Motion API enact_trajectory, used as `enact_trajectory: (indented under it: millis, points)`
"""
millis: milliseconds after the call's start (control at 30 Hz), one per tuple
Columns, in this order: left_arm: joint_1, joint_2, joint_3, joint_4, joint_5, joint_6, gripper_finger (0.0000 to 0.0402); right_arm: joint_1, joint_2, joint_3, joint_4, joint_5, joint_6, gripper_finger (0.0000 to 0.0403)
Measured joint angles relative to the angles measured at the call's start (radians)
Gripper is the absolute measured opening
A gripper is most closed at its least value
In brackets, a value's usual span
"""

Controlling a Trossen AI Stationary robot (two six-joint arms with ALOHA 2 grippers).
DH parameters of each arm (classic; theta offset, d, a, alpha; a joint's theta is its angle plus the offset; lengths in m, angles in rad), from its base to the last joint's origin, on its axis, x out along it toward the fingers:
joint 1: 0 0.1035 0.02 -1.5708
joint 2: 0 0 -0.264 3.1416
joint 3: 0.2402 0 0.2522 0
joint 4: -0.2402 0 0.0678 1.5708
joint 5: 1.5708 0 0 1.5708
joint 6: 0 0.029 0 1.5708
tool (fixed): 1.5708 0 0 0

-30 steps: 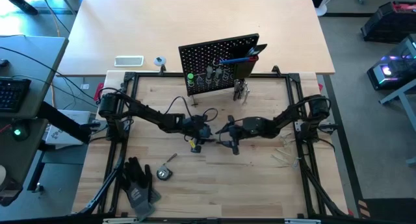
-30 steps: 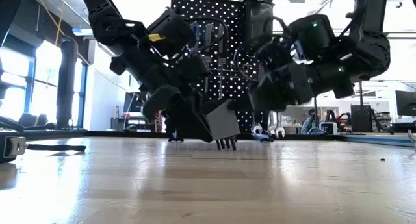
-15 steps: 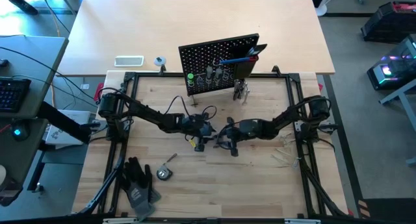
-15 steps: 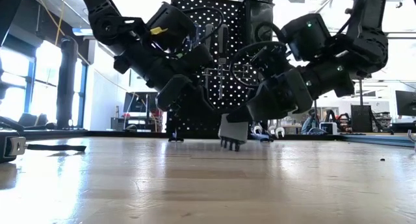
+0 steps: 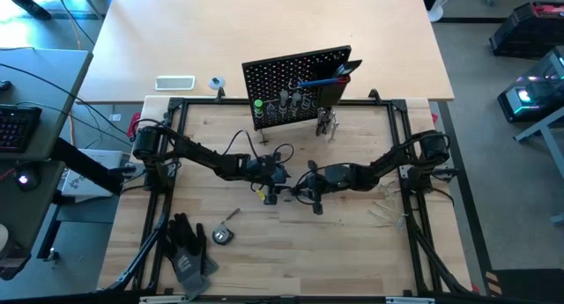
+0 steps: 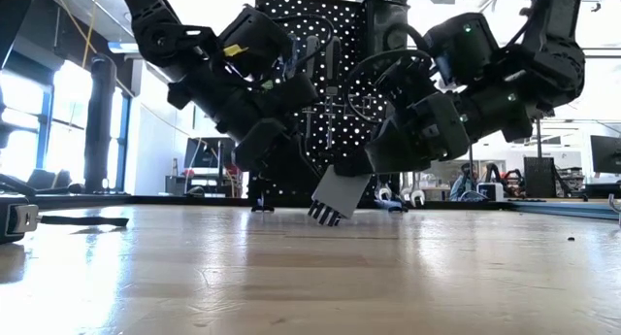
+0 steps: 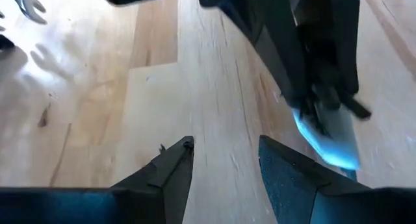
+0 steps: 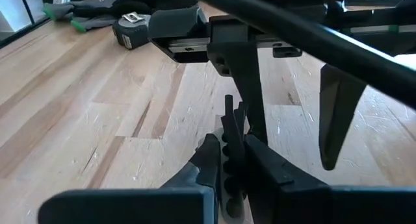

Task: Hang tools onto peg board
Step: Put the allen wrenches into the pegboard bin

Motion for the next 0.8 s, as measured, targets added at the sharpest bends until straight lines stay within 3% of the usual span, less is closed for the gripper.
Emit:
enact_trajectory:
  millis: [233,800]
  points:
    - [0.000,0.000,0.000,-0.076,0.000,-0.057,0.0165,0.041,-0.092,-0.004,-0.108,0.060,-0.012,0.0034]
    - [-0.045,-0.007,0.003,-0.233,0.014,-0.240,0.0165,0.161,-0.570,-0.004,-0.614,0.338,-0.065,0.0033]
